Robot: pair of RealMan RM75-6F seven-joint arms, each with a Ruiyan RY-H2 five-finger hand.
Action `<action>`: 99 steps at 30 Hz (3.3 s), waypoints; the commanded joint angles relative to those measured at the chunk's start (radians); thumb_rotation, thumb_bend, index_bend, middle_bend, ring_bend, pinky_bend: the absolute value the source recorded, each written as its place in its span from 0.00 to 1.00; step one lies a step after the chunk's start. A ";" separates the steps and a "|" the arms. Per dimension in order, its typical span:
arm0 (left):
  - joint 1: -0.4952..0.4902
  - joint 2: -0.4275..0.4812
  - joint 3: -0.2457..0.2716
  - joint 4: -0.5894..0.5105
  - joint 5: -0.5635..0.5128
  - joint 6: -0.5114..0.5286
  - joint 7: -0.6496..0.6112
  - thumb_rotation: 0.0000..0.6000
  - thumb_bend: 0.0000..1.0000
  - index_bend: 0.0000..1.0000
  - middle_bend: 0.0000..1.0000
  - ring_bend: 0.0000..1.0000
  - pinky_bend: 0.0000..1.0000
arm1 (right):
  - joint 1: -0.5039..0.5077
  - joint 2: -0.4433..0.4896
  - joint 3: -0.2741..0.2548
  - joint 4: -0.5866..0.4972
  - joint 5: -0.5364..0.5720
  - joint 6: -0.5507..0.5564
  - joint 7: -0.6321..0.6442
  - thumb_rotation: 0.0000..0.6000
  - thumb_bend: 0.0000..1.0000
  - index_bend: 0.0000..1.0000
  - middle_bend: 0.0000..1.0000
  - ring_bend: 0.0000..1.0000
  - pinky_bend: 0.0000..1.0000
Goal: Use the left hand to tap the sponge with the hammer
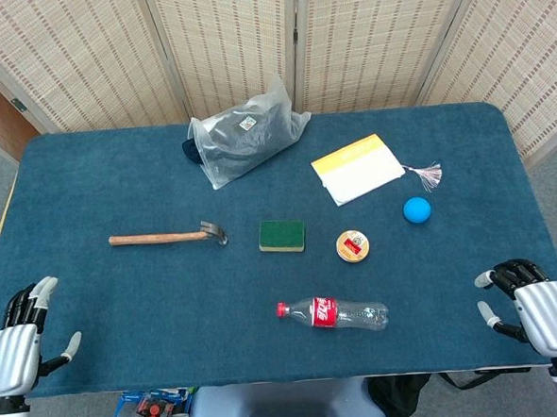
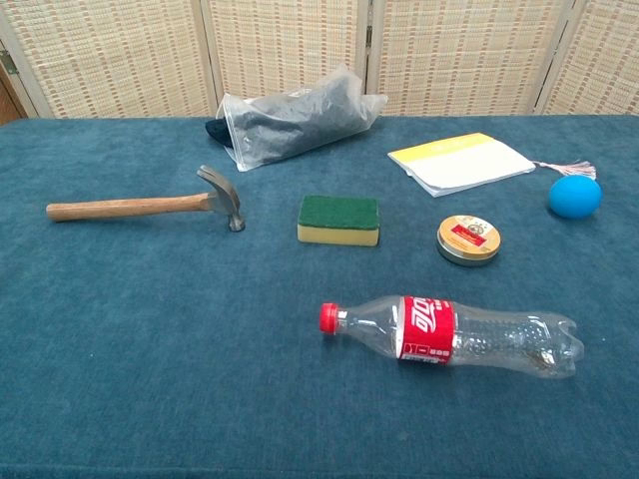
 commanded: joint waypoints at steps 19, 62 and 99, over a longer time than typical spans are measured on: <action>-0.109 -0.003 -0.068 0.041 0.029 -0.084 -0.047 1.00 0.30 0.10 0.05 0.06 0.00 | 0.000 0.020 0.013 -0.030 -0.010 0.024 -0.031 1.00 0.35 0.41 0.43 0.28 0.22; -0.823 -0.392 -0.168 0.537 -0.863 -0.731 0.480 1.00 0.30 0.16 0.15 0.02 0.00 | -0.015 0.035 0.010 -0.008 0.016 0.019 0.007 1.00 0.35 0.41 0.43 0.28 0.22; -0.923 -0.487 -0.112 0.692 -0.948 -0.772 0.518 1.00 0.49 0.42 0.43 0.21 0.00 | -0.028 0.038 0.010 0.000 0.042 0.014 0.013 1.00 0.35 0.41 0.44 0.28 0.22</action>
